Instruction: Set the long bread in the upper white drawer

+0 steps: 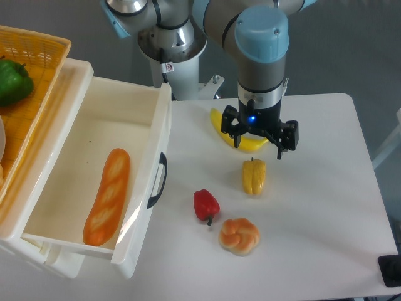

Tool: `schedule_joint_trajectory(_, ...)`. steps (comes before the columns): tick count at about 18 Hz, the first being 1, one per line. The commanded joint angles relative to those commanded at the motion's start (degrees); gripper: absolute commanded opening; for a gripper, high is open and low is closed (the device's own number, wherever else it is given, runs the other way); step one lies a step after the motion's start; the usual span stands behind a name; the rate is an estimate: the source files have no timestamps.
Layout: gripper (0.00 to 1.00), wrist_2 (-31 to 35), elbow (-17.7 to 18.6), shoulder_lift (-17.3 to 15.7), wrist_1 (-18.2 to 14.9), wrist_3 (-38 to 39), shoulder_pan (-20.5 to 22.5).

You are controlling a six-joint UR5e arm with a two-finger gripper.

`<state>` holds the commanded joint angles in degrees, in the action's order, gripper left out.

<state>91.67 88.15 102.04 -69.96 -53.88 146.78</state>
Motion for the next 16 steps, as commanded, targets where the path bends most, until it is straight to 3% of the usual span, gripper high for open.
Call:
schedule_joint_trajectory(6,1.00,0.09,1.41,1.75,0.79,0.35,-0.88)
schedule_joint_trajectory(16,1.00,-0.35,-0.79,6.59,0.97,7.11,-0.88)
